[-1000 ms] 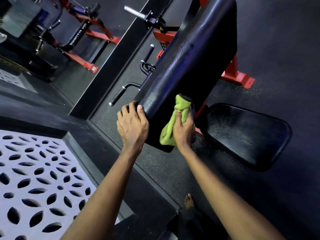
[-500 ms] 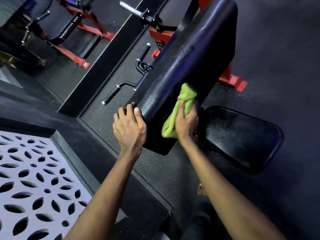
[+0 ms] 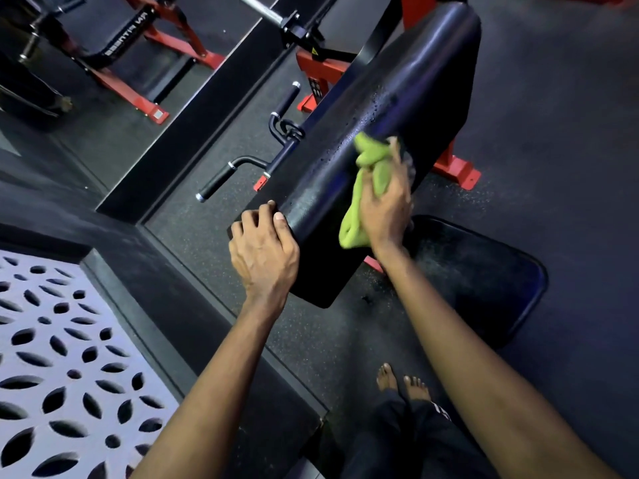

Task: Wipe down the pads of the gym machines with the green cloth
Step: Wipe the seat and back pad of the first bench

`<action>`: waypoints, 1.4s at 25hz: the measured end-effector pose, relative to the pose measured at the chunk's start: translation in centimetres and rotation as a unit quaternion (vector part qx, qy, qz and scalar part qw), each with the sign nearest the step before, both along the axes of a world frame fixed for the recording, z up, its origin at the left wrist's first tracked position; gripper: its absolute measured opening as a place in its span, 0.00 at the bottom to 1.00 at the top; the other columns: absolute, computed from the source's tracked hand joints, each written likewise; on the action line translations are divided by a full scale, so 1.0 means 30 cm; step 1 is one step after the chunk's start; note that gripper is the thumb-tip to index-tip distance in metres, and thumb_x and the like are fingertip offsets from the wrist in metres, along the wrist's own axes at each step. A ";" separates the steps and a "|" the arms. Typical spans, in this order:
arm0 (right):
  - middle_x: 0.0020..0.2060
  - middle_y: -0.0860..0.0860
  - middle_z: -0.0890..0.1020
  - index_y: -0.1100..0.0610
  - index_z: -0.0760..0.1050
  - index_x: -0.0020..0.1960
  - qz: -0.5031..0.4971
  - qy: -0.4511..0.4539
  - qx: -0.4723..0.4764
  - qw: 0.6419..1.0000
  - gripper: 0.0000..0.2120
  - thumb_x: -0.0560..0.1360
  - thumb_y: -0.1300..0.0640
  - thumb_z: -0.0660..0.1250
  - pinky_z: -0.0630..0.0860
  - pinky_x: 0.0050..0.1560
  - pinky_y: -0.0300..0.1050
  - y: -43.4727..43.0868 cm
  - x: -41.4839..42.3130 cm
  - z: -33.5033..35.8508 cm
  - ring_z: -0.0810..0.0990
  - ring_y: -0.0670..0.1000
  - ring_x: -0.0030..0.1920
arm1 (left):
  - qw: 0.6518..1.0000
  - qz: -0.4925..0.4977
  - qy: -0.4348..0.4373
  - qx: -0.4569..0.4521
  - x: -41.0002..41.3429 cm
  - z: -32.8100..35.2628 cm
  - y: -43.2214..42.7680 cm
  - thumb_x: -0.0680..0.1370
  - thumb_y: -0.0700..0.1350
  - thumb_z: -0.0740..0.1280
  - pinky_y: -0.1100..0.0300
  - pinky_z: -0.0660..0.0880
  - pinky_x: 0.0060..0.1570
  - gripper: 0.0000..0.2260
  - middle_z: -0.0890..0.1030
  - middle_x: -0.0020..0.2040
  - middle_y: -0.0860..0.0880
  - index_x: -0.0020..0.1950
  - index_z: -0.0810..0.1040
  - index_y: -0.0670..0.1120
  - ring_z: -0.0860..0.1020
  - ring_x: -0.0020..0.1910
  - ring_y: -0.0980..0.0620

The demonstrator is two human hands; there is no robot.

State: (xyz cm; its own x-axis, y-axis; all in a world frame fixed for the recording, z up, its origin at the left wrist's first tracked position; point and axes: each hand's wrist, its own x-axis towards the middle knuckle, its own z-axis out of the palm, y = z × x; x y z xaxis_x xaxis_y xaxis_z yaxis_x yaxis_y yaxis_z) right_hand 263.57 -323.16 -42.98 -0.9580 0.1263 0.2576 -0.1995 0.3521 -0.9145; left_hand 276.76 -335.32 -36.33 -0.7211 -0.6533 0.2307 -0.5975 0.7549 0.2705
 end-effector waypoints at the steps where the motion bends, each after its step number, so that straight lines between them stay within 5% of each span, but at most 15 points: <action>1: 0.75 0.56 0.73 0.60 0.72 0.74 0.048 0.048 0.041 0.997 0.27 0.77 0.52 0.67 0.65 0.76 0.55 -0.003 0.075 -0.004 0.67 0.57 0.76 | 1.000 -0.001 0.000 0.000 -0.001 0.000 0.001 0.83 0.51 0.56 0.47 0.72 0.52 0.15 0.77 0.54 0.46 0.64 0.77 0.49 0.74 0.53 0.44; 5: 0.76 0.51 0.71 0.52 0.72 0.76 0.186 0.159 0.154 0.957 0.31 0.73 0.54 0.71 0.63 0.77 0.57 0.029 0.109 0.023 0.63 0.57 0.79 | 1.000 -0.006 -0.003 -0.008 0.004 0.000 0.004 0.83 0.51 0.55 0.46 0.71 0.52 0.16 0.77 0.55 0.45 0.64 0.77 0.48 0.74 0.53 0.43; 11: 0.76 0.50 0.72 0.53 0.73 0.73 0.084 0.044 0.168 0.981 0.28 0.76 0.45 0.64 0.62 0.76 0.58 -0.008 -0.102 0.144 0.63 0.56 0.79 | 1.000 -0.016 -0.010 0.006 0.000 0.002 0.003 0.83 0.52 0.54 0.45 0.72 0.53 0.17 0.77 0.56 0.45 0.66 0.76 0.48 0.74 0.54 0.44; 15: 0.80 0.55 0.63 0.57 0.62 0.80 0.267 0.173 0.219 0.922 0.39 0.70 0.52 0.63 0.53 0.81 0.55 0.070 0.029 0.063 0.54 0.56 0.82 | 0.998 -0.027 -0.058 0.000 -0.004 0.021 -0.005 0.83 0.52 0.53 0.43 0.73 0.52 0.18 0.77 0.57 0.43 0.66 0.74 0.47 0.74 0.54 0.41; 19: 0.78 0.63 0.63 0.65 0.57 0.79 0.134 -0.010 0.007 0.991 0.36 0.74 0.56 0.61 0.59 0.80 0.54 0.136 -0.143 -0.072 0.62 0.59 0.79 | 0.995 -0.091 -0.032 0.031 -0.090 0.064 -0.008 0.83 0.49 0.55 0.46 0.69 0.60 0.14 0.76 0.59 0.42 0.62 0.75 0.45 0.73 0.57 0.41; 21: 0.78 0.64 0.64 0.67 0.57 0.79 0.042 -0.113 -0.086 0.989 0.36 0.78 0.48 0.60 0.61 0.78 0.55 0.107 -0.159 -0.106 0.65 0.61 0.78 | 0.983 -0.165 -0.001 0.075 -0.169 0.077 -0.001 0.84 0.47 0.56 0.52 0.66 0.64 0.13 0.75 0.61 0.43 0.64 0.73 0.44 0.72 0.61 0.44; 28: 0.82 0.61 0.55 0.63 0.52 0.82 0.139 -0.090 -0.016 0.986 0.40 0.82 0.37 0.57 0.52 0.81 0.55 0.081 0.120 -0.249 0.52 0.54 0.82 | 0.979 -0.171 -0.107 -0.017 -0.285 0.044 0.068 0.85 0.55 0.54 0.46 0.70 0.63 0.21 0.72 0.63 0.43 0.75 0.65 0.46 0.71 0.61 0.43; 32: 0.79 0.61 0.62 0.65 0.56 0.80 0.039 -0.170 -0.115 0.978 0.39 0.82 0.37 0.55 0.53 0.81 0.51 0.051 0.006 -0.283 0.59 0.53 0.80 | 0.981 -0.165 -0.098 -0.010 -0.311 0.070 0.095 0.84 0.50 0.56 0.50 0.68 0.62 0.18 0.72 0.62 0.44 0.71 0.68 0.46 0.71 0.60 0.45; 35: 0.73 0.48 0.69 0.59 0.62 0.78 -0.053 -0.207 -0.205 0.955 0.38 0.81 0.31 0.54 0.60 0.78 0.50 0.073 -0.154 -0.326 0.66 0.43 0.74 | 0.971 -0.215 -0.108 0.001 -0.435 0.066 0.118 0.82 0.49 0.55 0.50 0.67 0.66 0.19 0.73 0.65 0.43 0.71 0.68 0.43 0.71 0.63 0.43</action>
State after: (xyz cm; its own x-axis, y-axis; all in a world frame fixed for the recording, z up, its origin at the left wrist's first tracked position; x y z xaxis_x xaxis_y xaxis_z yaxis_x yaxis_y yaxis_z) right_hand 258.95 -320.97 -52.76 -0.9433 0.2371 -0.2322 0.2255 -0.0552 -0.9727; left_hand 263.71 -331.79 -34.34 -0.9586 -0.2815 0.0433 -0.2700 0.9466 0.1764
